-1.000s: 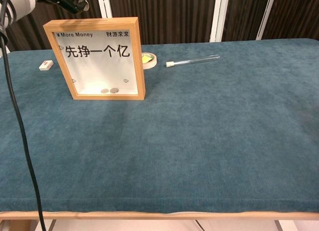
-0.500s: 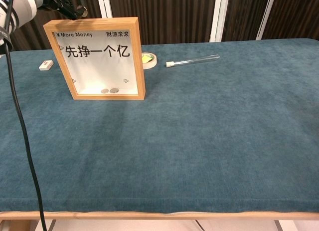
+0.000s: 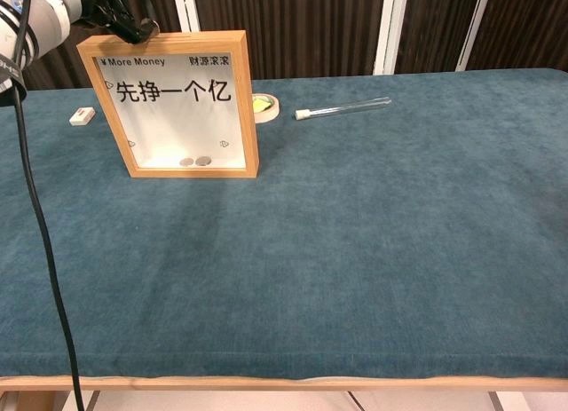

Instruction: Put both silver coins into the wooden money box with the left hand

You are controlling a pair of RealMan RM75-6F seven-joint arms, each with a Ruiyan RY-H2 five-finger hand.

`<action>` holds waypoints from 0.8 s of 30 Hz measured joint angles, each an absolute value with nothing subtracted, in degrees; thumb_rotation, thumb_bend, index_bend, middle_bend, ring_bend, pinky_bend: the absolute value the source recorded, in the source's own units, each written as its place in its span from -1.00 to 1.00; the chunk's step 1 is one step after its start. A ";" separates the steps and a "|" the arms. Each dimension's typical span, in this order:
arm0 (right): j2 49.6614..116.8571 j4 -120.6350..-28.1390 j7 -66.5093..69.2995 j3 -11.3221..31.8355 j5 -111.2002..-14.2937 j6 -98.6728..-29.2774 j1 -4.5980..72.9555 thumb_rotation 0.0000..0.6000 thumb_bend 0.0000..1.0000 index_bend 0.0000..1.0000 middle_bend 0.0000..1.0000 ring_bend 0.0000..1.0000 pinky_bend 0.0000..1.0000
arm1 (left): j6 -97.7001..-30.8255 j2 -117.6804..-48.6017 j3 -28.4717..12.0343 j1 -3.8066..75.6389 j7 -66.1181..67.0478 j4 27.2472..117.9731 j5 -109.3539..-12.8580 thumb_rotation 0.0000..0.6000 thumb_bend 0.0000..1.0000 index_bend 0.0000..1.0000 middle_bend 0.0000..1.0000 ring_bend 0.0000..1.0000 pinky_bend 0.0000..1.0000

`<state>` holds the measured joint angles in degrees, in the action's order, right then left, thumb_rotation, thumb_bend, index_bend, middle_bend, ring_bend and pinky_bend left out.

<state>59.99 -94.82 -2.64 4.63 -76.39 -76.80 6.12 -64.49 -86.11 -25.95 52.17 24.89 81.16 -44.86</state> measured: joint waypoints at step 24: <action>59.76 -94.76 -2.12 4.65 -76.50 -77.08 5.86 1.00 -0.76 -1.00 -1.00 -1.00 -1.00 | -64.04 -87.02 -24.81 52.79 23.83 79.66 -45.16 1.00 -0.06 -0.02 1.00 1.00 1.00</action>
<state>59.76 -94.76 -2.12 4.65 -76.50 -77.08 5.86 -64.04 -87.02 -24.81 52.79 23.83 79.66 -45.16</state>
